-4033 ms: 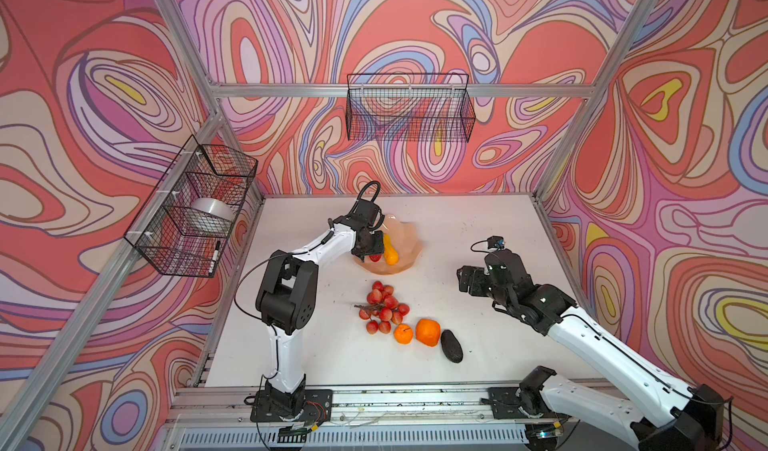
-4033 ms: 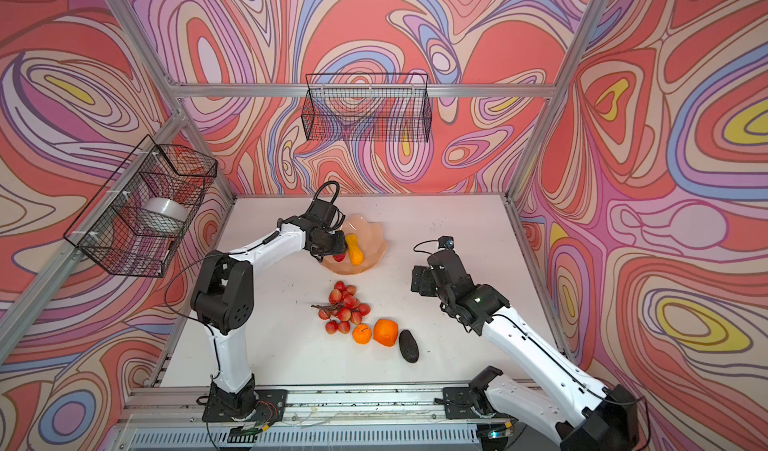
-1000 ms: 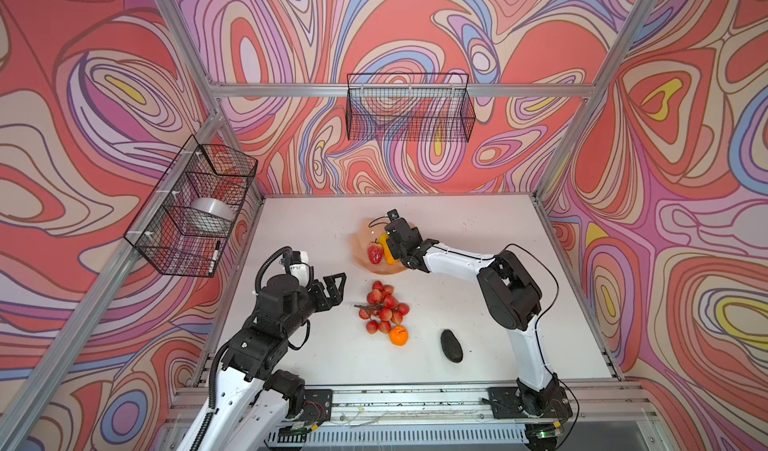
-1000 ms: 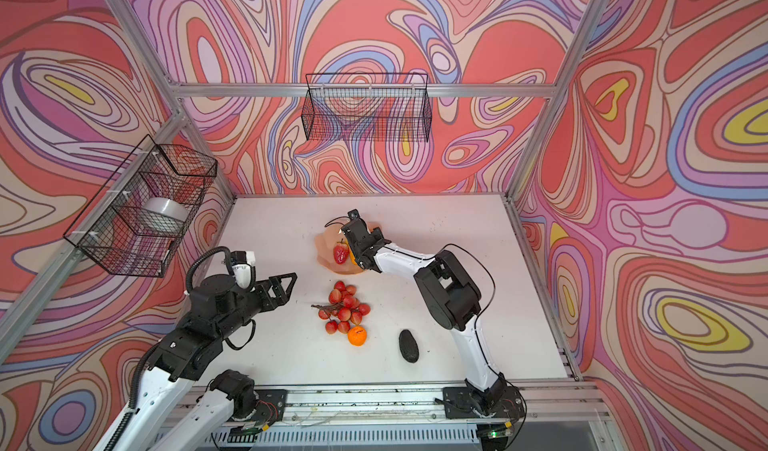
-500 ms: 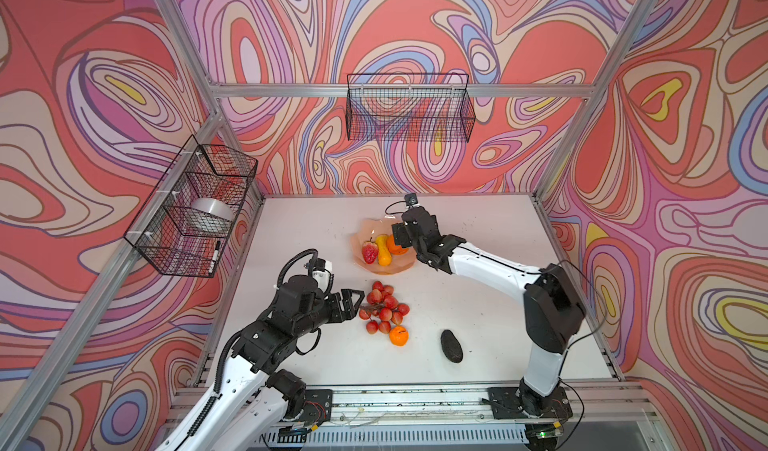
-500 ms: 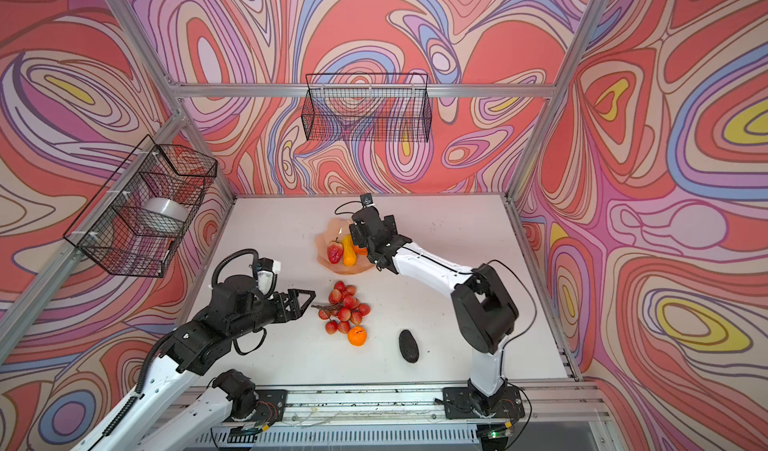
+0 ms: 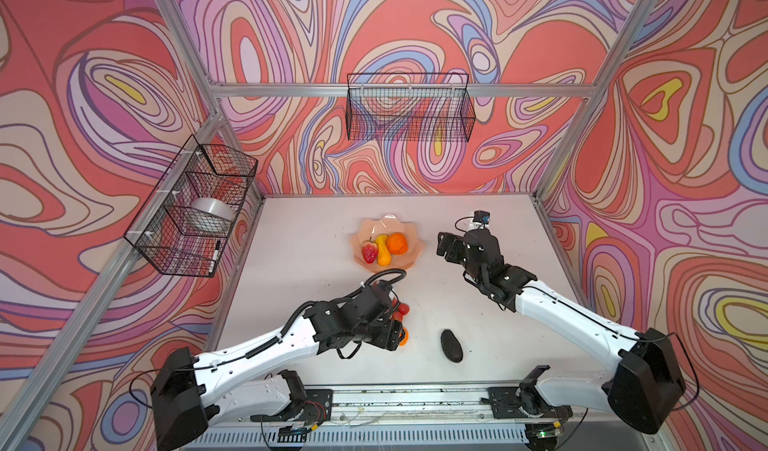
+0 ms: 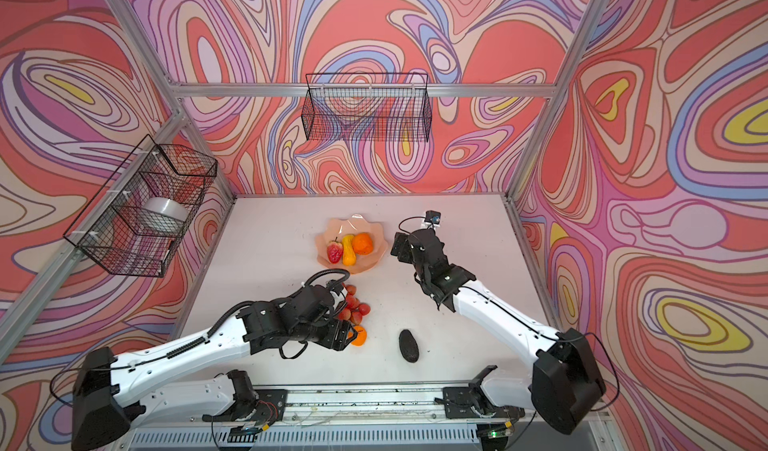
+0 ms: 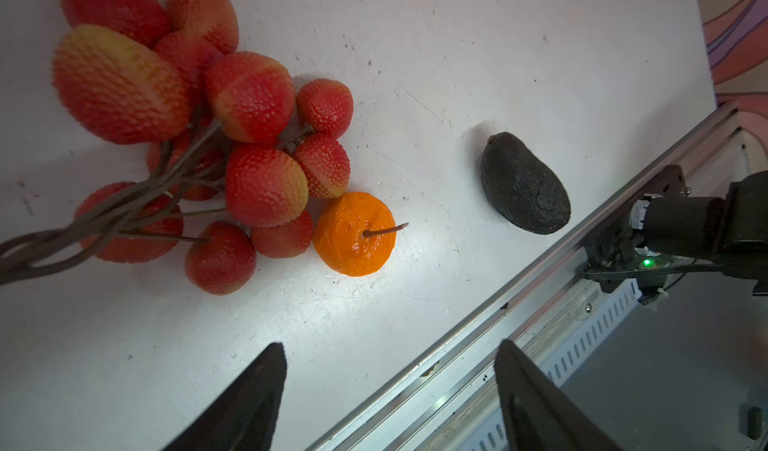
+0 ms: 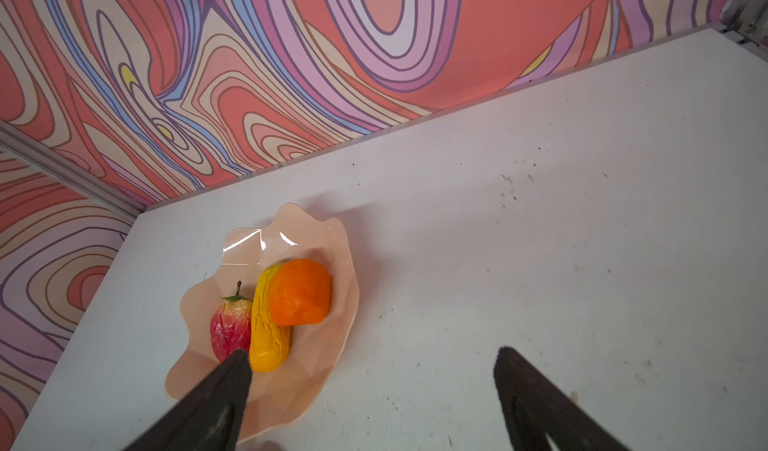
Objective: Place and organize the fake fruits in the fruit bowl
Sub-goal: 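Grasp the small tangerine with the left gripper while the right arm withdraws, then place the tangerine in the bowl beside the orange with the left gripper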
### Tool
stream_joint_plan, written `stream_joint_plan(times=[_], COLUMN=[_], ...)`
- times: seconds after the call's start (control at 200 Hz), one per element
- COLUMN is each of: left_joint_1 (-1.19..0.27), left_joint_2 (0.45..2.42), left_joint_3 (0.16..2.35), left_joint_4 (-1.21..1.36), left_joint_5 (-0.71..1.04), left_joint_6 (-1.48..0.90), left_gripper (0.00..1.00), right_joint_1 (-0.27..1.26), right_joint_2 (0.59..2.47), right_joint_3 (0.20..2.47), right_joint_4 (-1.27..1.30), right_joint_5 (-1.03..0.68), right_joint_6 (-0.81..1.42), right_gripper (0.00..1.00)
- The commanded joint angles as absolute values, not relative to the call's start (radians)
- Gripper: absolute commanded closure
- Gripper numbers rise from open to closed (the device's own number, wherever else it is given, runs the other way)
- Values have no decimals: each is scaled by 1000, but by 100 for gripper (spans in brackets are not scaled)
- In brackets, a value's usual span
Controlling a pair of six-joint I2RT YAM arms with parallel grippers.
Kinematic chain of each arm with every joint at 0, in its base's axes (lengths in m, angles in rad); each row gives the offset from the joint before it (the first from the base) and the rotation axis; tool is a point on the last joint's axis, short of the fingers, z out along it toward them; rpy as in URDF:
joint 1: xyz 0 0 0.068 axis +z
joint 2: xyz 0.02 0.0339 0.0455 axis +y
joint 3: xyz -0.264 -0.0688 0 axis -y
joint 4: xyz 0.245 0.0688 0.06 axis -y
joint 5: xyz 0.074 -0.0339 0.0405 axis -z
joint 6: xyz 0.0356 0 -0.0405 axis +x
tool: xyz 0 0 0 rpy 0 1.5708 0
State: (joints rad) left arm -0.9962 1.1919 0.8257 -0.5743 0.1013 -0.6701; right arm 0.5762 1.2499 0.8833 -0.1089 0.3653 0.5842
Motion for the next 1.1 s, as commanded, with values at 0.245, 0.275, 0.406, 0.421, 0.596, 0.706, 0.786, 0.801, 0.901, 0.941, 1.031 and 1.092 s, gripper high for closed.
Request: stream_joint_plan(times=[0.245, 0.275, 0.406, 0.421, 0.596, 0.706, 0.786, 0.801, 0.901, 0.941, 1.031, 1.092], left_joint_1=[-1003, -1003, -1003, -1003, -1003, -1004, -1003, -1003, -1003, -1003, -1002, -997], left_joint_2=[1442, 1464, 1557, 1567, 1643, 1675, 1692, 1695, 1688, 1667, 1574, 1512], left_joint_3=[925, 934, 969, 973, 999, 1023, 1033, 1036, 1051, 1051, 1067, 1098], left_joint_4=[-548, -545, -551, -557, -607, -616, -605, -603, -597, -593, -612, -637], left_joint_5=[120, 126, 149, 151, 137, 123, 125, 125, 122, 117, 79, 45], left_joint_6=[-614, -610, -616, -620, -625, -614, -608, -607, -594, -581, -545, -523], left_gripper=[20, 20, 28, 27, 26, 29, 36, 38, 54, 58, 61, 61], right_joint_1=[561, 562, 560, 560, 558, 557, 558, 558, 558, 558, 557, 557], right_joint_2=[1134, 1130, 1120, 1119, 1094, 1078, 1073, 1072, 1068, 1066, 1061, 1057], right_joint_3=[804, 802, 801, 801, 792, 783, 782, 782, 782, 782, 781, 780], right_joint_4=[-173, -174, -185, -186, -199, -196, -201, -201, -208, -211, -219, -218], right_joint_5=[391, 391, 401, 400, 418, 426, 431, 430, 432, 435, 443, 446], right_joint_6=[654, 653, 648, 646, 639, 640, 639, 639, 637, 637, 637, 637], right_gripper=[4, 4, 4, 4, 4, 4, 4, 4, 4, 4, 4, 4])
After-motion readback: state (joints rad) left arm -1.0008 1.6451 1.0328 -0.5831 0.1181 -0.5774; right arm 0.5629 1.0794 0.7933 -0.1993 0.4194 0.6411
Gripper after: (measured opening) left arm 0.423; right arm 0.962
